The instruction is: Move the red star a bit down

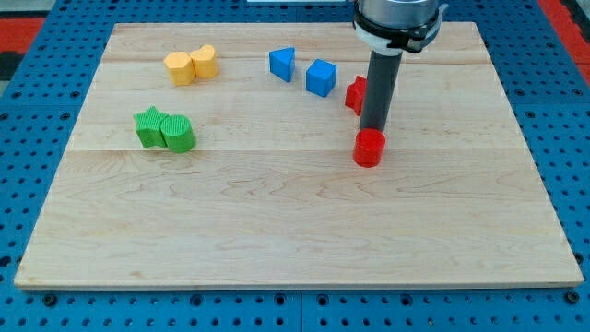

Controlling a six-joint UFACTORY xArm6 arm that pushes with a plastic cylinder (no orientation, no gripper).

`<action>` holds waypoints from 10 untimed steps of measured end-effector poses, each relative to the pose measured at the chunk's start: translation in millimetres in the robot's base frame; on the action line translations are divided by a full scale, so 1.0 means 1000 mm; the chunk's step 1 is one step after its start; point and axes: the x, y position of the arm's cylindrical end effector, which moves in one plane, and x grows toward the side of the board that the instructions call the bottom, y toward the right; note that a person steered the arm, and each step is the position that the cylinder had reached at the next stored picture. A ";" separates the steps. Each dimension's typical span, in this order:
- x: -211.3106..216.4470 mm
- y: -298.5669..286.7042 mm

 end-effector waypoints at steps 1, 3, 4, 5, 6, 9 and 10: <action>0.000 0.004; -0.010 0.083; -0.051 0.071; -0.089 0.035; -0.102 0.004; -0.056 -0.037; -0.047 -0.037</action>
